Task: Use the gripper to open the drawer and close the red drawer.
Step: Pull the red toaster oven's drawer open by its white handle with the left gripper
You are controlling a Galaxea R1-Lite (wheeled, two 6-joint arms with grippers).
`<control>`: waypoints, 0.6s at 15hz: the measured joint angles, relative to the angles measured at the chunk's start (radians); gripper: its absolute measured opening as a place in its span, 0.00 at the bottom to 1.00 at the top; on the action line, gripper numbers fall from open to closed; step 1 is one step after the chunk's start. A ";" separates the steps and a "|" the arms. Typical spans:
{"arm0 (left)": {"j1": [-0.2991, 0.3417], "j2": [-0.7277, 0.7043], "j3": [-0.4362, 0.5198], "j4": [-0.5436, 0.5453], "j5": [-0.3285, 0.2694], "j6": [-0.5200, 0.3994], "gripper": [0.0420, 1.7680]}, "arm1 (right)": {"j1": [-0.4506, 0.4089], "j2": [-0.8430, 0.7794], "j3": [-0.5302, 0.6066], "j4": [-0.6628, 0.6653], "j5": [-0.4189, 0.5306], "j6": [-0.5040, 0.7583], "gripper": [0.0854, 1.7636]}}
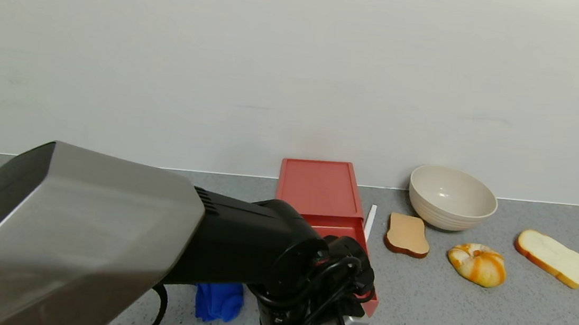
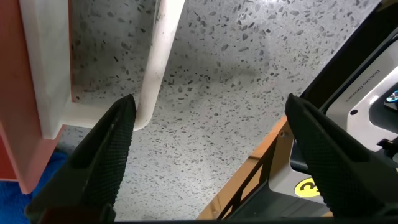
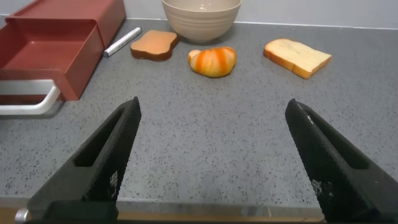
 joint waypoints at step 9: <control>-0.005 -0.028 -0.001 0.003 -0.003 0.000 0.97 | 0.000 0.000 0.000 0.000 0.000 0.002 0.97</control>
